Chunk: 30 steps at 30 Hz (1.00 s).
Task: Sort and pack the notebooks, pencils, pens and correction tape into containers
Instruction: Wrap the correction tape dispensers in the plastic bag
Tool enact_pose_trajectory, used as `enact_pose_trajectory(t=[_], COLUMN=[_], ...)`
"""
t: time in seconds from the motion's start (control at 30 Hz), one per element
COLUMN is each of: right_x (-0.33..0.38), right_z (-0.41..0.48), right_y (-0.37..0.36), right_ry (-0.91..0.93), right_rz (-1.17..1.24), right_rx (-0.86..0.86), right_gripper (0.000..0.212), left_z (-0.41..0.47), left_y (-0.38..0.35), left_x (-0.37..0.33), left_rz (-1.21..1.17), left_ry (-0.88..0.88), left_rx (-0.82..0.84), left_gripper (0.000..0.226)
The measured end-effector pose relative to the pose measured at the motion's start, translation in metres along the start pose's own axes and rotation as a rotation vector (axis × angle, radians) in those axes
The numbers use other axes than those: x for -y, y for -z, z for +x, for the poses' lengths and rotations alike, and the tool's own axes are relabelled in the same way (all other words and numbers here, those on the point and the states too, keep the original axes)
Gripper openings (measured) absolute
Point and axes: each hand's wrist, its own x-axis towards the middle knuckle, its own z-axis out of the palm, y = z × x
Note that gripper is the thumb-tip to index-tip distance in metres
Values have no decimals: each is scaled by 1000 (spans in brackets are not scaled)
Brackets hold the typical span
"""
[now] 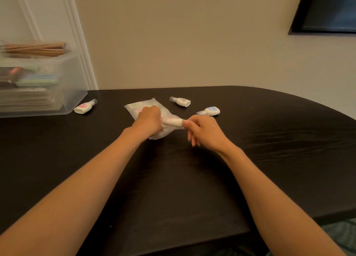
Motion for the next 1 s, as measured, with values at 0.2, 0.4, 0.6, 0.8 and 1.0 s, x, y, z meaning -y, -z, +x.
enact_pose_trajectory(t=[0.2, 0.4, 0.6, 0.8, 1.0], right_x=[0, 2, 8, 21, 30], right_z=[3, 8, 8, 8, 23], right_y=[-10, -21, -20, -28, -42], right_ry=[37, 19, 43, 194, 84], right_rz=[-148, -286, -449, -473, -489], right_rx=[5, 24, 103, -217, -280], right_gripper=[29, 31, 24, 25, 27], left_z=[-1, -2, -8, -1, -3], left_y=[16, 3, -5, 7, 5], left_x=[-1, 5, 12, 16, 17], left_rz=[-275, -203, 146, -75, -251], left_ry=[-47, -7, 58, -38, -86], left_rx=[-272, -223, -222, -458, -415], left_gripper=[17, 25, 50, 24, 12])
